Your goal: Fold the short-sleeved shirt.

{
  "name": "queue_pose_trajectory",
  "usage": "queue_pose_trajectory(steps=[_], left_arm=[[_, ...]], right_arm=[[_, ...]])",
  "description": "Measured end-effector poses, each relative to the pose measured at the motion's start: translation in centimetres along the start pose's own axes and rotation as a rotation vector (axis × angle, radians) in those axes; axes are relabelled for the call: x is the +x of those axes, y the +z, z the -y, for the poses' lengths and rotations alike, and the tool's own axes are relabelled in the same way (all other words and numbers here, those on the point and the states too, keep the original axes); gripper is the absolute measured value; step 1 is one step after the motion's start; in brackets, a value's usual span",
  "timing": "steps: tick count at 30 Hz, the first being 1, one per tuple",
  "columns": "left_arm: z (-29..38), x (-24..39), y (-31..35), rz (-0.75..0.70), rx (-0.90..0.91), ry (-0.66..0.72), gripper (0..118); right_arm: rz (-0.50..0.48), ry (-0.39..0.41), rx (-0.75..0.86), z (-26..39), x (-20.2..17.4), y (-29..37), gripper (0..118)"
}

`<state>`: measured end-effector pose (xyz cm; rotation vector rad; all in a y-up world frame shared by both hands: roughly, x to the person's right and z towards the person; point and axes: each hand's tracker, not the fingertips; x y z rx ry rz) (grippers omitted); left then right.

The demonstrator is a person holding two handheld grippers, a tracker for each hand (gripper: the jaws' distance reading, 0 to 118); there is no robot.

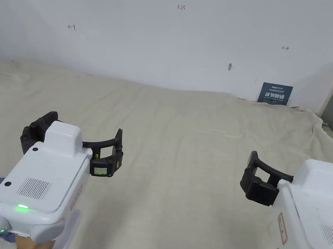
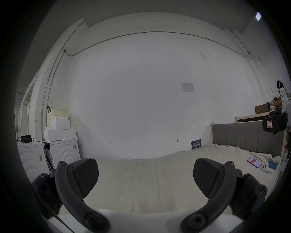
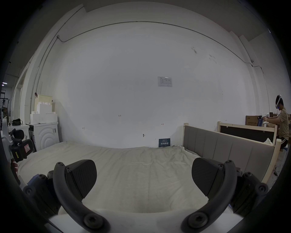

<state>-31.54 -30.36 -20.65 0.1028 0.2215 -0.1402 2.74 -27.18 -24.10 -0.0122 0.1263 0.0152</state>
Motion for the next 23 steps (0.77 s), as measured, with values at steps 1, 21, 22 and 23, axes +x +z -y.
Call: queue_pose_trajectory(steps=[1, 21, 22, 23], left_arm=[[-0.01, 0.0, 0.02, 0.0, 0.001, 0.001, 118], [-0.22, -0.07, 0.19, 0.0, 0.003, 0.0, 118], [-0.23, -0.05, 0.2, 0.001, 0.002, 0.0, 118], [-0.23, -0.03, 0.2, 0.0, 0.002, -0.001, 118]], right_arm=[[0.001, -0.001, 0.0, 0.0, 0.02, 0.02, 118], [0.003, -0.008, 0.0, -0.27, -0.08, 0.25, 118], [0.004, -0.008, 0.0, -0.27, -0.07, 0.24, 118], [0.005, -0.008, 0.0, -0.27, -0.06, 0.24, 118]])
